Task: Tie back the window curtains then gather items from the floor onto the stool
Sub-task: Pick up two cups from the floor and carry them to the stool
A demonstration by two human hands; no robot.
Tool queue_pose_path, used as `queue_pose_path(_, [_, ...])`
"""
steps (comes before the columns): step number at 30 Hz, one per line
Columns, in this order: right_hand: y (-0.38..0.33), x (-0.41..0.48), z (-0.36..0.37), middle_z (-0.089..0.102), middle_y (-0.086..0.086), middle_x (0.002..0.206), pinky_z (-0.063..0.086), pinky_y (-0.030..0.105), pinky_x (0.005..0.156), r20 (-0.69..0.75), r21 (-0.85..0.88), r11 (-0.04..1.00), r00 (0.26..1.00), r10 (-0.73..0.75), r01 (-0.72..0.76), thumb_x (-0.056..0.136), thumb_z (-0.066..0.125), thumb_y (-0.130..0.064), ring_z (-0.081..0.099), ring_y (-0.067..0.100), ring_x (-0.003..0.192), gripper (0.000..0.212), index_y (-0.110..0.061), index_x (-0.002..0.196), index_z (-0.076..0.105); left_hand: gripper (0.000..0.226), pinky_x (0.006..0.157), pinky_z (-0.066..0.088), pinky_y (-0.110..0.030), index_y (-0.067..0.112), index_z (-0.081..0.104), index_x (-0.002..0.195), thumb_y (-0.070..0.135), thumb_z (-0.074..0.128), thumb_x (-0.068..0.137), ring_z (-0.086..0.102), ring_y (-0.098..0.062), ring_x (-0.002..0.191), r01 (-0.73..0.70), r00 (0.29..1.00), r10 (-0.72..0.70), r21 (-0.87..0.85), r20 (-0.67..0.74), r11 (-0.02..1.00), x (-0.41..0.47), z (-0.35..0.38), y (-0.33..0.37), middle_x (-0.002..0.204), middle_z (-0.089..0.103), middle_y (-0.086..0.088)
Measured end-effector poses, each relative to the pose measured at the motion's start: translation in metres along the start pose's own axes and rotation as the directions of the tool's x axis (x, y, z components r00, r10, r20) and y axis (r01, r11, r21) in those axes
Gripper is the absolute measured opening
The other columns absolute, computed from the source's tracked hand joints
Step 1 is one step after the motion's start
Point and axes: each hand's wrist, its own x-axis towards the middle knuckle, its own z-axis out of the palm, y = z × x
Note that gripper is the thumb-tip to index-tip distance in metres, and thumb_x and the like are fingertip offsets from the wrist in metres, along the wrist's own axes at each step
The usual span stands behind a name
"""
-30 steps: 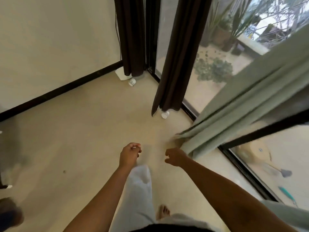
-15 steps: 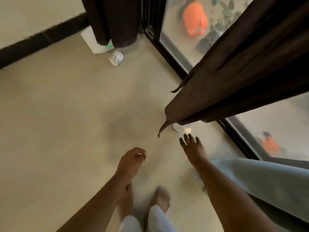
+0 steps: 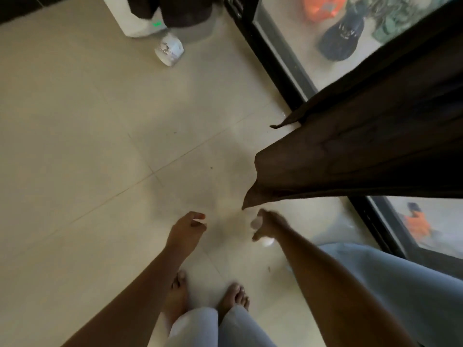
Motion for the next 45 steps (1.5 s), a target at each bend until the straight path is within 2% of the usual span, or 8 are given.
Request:
queue_pose_path(7, [-0.083,-0.196,0.015,0.06,0.004,0.117,0.055,0.025,0.072,0.29,0.653,0.756,0.937,-0.194,-0.045,0.074,0.075,-0.047,0.062,0.017,0.1,0.058,-0.02,0.12,0.052,0.104,0.106,0.034,-0.027,0.024,0.023,0.148,0.036,0.084,0.065,0.037,-0.008,0.126,-0.29,0.927,0.194,0.282,0.322,0.914,-0.158,-0.071,0.072,0.138,0.035,0.012])
queue_pose_path(13, [-0.191,-0.256,-0.091,0.07,0.0,0.105,0.048,0.019,0.071,0.128,0.828,0.547,0.909,-0.397,0.122,0.093,0.031,-0.058,0.067,0.013,0.092,0.054,-0.017,0.108,0.064,0.067,0.07,0.044,-0.009,0.035,0.05,0.109,0.037,0.086,0.053,0.063,-0.007,0.09,-0.328,0.926,0.346,0.134,-0.148,0.935,-0.195,-0.149,0.175,0.099,0.064,0.018])
queue_pose_path(19, [-0.322,-0.202,-0.174,0.067,0.001,0.113,0.043,0.025,0.088,0.032,0.498,0.771,0.88,-0.474,0.397,0.095,0.049,-0.038,0.061,0.007,0.094,0.03,-0.017,0.113,0.059,0.072,0.058,0.053,-0.022,0.018,0.052,0.11,0.006,0.09,0.049,0.063,-0.019,0.083,-0.31,0.924,0.161,-0.434,-0.346,0.846,-0.122,-0.233,0.245,0.098,0.065,-0.004])
queue_pose_path(22, [-0.375,-0.11,-0.189,0.056,0.007,0.13,0.043,0.033,0.1,-0.056,-0.058,0.894,0.893,-0.447,0.444,0.091,0.057,-0.033,0.053,0.023,0.117,0.044,-0.014,0.13,0.05,0.048,0.059,0.054,-0.023,0.019,0.056,0.102,-0.008,0.079,0.068,0.065,-0.013,0.076,-0.314,0.925,0.127,-0.532,-0.357,0.787,-0.051,-0.273,0.259,0.091,0.067,-0.001])
queue_pose_path(30, [-0.444,0.103,-0.19,0.012,0.011,0.157,0.021,0.043,0.113,-0.166,-0.817,0.536,0.804,-0.57,0.211,0.094,0.04,-0.009,0.015,0.026,0.144,0.057,-0.012,0.148,0.021,0.042,0.058,0.051,-0.021,0.023,0.052,0.109,0.013,0.077,0.076,0.065,-0.011,0.083,-0.212,0.962,0.046,-0.637,-0.268,0.741,0.141,-0.326,0.243,0.1,0.066,0.002])
queue_pose_path(37, [-0.454,0.206,-0.198,0.058,0.005,0.129,0.048,0.038,0.086,-0.181,-0.951,0.305,0.713,-0.678,0.049,0.086,0.015,-0.013,0.055,0.03,0.118,0.06,-0.022,0.127,0.059,0.064,0.063,0.05,-0.026,0.02,0.051,0.114,0.035,0.078,0.057,0.065,-0.015,0.084,-0.099,0.981,-0.032,-0.628,-0.193,0.772,0.224,-0.318,0.209,0.101,0.067,0.001])
queue_pose_path(40, [-0.467,0.186,-0.195,0.052,0.009,0.12,0.045,0.04,0.087,-0.114,-0.906,0.378,0.752,-0.649,0.19,0.093,0.043,-0.016,0.05,0.033,0.115,0.037,-0.01,0.129,0.047,0.071,0.061,0.048,-0.027,0.017,0.051,0.118,0.037,0.079,0.056,0.066,-0.02,0.086,-0.06,0.985,-0.053,-0.608,-0.166,0.792,0.22,-0.315,0.198,0.105,0.068,-0.003])
queue_pose_path(45, [-0.462,0.085,-0.156,0.059,0.006,0.118,0.05,0.037,0.085,-0.224,-0.194,0.938,0.918,-0.327,0.287,0.064,0.083,-0.037,0.058,0.028,0.108,0.078,-0.017,0.127,0.041,0.086,0.06,0.047,-0.028,0.017,0.055,0.116,0.047,0.08,0.039,0.065,-0.016,0.082,-0.018,0.981,-0.108,-0.63,-0.161,0.776,0.144,-0.322,0.205,0.103,0.069,-0.004])
